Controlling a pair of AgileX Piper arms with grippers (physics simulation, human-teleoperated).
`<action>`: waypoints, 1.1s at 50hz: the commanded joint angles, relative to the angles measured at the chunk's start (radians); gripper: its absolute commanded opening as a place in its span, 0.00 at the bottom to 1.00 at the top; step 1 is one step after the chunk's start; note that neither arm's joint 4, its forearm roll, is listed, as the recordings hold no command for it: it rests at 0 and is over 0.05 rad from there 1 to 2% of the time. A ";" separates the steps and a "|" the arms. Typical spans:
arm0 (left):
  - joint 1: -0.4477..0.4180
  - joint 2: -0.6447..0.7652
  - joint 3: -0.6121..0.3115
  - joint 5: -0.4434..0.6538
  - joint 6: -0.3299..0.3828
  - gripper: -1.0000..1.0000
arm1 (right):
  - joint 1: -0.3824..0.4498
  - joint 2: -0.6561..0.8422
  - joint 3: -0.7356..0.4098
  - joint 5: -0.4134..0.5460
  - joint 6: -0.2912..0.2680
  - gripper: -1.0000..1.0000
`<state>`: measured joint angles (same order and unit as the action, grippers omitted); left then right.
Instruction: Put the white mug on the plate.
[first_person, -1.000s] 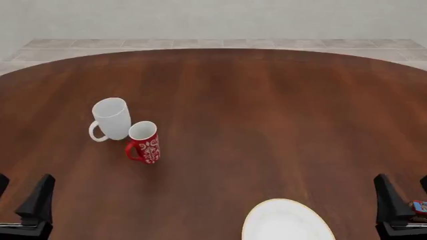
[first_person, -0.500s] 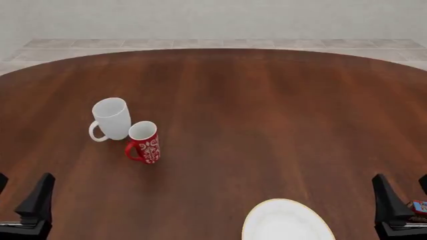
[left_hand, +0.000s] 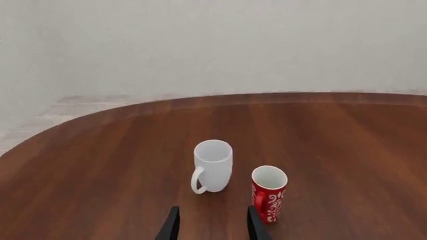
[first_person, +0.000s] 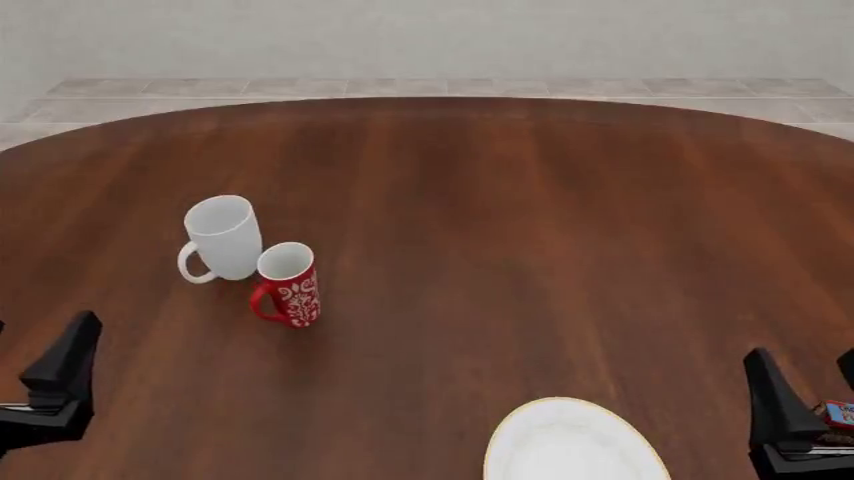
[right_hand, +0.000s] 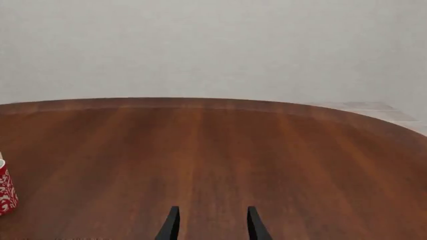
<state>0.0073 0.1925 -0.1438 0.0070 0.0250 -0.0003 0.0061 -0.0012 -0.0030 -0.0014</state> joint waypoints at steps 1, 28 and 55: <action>-0.016 0.128 -0.178 0.097 0.069 1.00 | 0.000 -0.002 0.001 0.002 -0.001 1.00; -0.014 0.415 -0.441 0.181 0.394 1.00 | 0.001 -0.004 -0.003 0.007 -0.003 1.00; -0.011 0.761 -0.391 -0.024 0.583 1.00 | 0.000 0.018 0.001 -0.018 -0.003 1.00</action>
<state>-0.0136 0.8414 -0.5513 0.0464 0.5415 0.0001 0.0180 -0.0013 -0.0141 -0.0040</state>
